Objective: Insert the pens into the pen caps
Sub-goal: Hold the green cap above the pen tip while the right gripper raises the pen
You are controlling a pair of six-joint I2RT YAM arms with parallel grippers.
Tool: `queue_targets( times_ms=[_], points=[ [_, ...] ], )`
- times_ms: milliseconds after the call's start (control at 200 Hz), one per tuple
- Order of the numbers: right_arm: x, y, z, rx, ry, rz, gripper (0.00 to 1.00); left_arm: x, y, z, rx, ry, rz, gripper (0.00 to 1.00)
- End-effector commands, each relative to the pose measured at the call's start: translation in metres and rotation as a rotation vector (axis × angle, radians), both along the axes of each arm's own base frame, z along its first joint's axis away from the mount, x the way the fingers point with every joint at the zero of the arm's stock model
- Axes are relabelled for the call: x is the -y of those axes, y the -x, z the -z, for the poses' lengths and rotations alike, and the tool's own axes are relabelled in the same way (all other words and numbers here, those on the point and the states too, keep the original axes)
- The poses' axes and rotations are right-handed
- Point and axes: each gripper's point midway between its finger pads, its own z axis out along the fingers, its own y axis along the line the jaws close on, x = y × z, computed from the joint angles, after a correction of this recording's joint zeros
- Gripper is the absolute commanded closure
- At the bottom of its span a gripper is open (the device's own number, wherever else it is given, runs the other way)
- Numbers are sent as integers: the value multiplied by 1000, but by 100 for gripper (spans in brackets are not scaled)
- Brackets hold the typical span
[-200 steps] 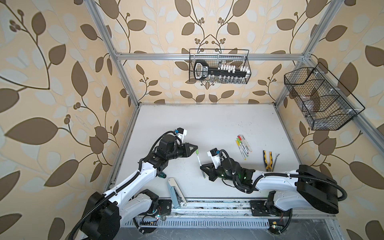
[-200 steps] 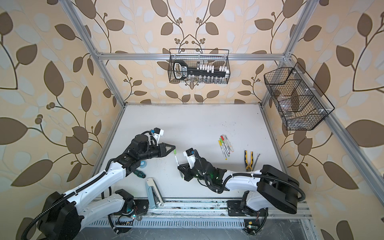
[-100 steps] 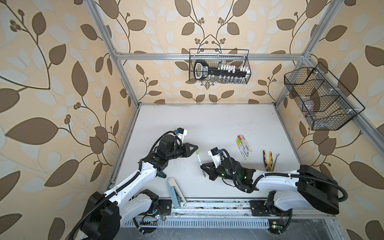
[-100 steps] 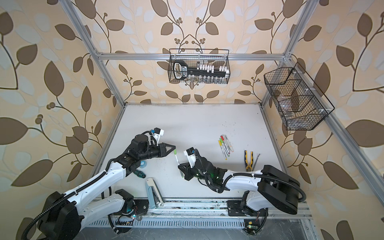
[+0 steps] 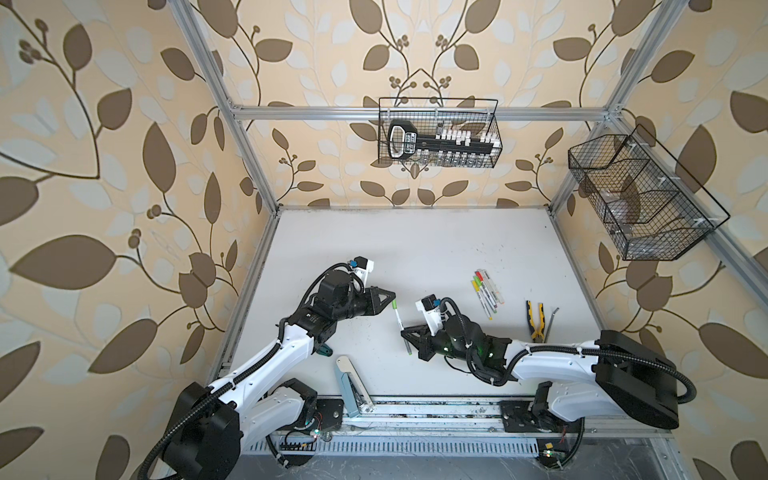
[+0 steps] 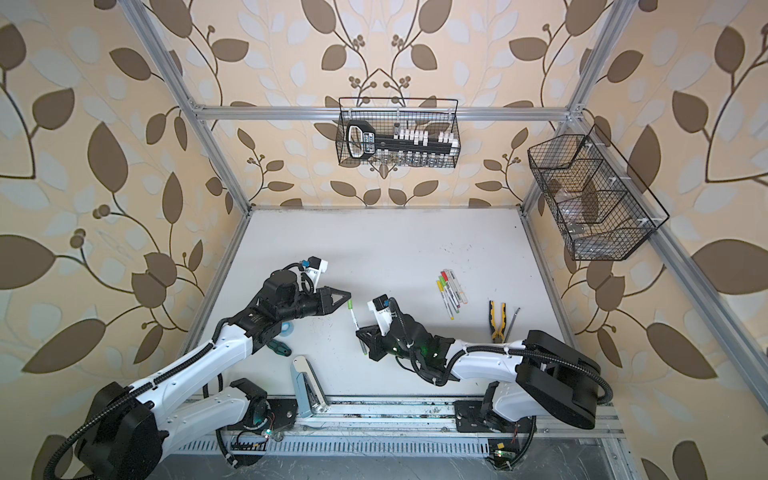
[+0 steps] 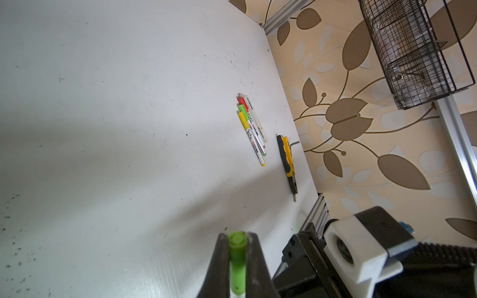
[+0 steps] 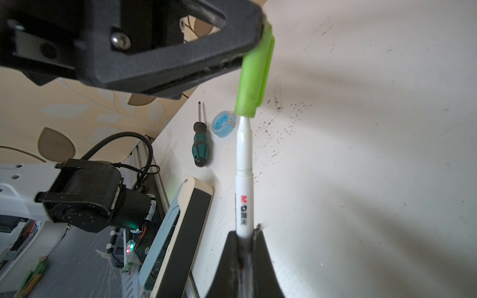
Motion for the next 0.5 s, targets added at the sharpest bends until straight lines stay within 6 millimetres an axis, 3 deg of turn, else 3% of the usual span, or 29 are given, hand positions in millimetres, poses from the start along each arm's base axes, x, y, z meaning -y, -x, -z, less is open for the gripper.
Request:
queue_targets(
  times_ms=[0,500],
  points=[
    [-4,-1,-4,7,-19,-9,100,-5,-4,-8,47,3,-23,100],
    [0,-8,-9,21,-24,10,100,4,3,-12,46,41,40,100]
  ],
)
